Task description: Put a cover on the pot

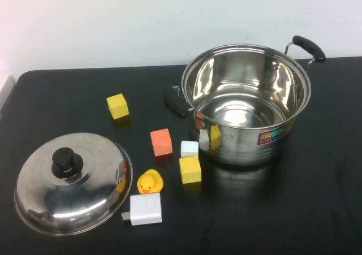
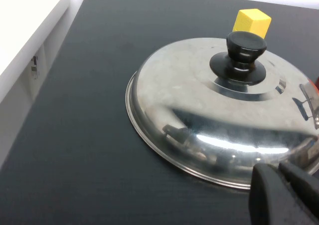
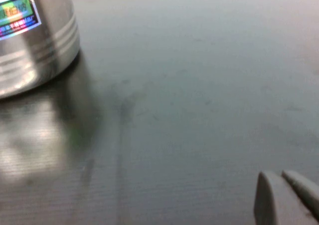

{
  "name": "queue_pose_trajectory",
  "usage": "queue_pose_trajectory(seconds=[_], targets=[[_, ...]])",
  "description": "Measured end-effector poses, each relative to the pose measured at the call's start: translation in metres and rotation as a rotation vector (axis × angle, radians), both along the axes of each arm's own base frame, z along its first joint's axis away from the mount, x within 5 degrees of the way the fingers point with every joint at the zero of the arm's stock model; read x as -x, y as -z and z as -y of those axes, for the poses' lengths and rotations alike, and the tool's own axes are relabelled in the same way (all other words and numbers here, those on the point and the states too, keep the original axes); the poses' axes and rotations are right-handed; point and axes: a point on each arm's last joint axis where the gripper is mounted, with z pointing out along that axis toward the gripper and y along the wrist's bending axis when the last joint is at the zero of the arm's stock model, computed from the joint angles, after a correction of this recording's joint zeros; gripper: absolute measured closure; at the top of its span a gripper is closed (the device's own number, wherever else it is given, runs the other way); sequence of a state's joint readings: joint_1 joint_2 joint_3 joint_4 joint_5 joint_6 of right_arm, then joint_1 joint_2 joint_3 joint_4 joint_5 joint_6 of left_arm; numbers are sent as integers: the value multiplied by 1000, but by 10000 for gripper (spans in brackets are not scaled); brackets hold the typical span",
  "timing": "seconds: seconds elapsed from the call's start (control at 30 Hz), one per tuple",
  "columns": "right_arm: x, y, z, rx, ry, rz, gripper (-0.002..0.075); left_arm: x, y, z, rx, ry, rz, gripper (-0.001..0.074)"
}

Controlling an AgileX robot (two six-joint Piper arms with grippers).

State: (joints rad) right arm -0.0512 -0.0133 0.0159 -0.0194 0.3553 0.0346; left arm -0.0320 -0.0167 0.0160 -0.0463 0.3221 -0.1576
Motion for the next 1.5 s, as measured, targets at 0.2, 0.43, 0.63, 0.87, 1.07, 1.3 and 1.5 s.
queue_pose_trajectory(seconds=[0.2, 0.43, 0.63, 0.87, 1.07, 1.3, 1.5], targets=[[0, 0, 0, 0, 0, 0, 728, 0, 0, 0, 2, 0, 0, 736], [0, 0, 0, 0, 0, 0, 728, 0, 0, 0, 2, 0, 0, 736], [0, 0, 0, 1, 0, 0, 728, 0, 0, 0, 2, 0, 0, 736], [0, 0, 0, 1, 0, 0, 728, 0, 0, 0, 2, 0, 0, 737], [0, 0, 0, 1, 0, 0, 728, 0, 0, 0, 2, 0, 0, 737], [0, 0, 0, 1, 0, 0, 728, 0, 0, 0, 2, 0, 3, 736], [0, 0, 0, 1, 0, 0, 728, -2, -10, 0, 6, -4, 121, 736]])
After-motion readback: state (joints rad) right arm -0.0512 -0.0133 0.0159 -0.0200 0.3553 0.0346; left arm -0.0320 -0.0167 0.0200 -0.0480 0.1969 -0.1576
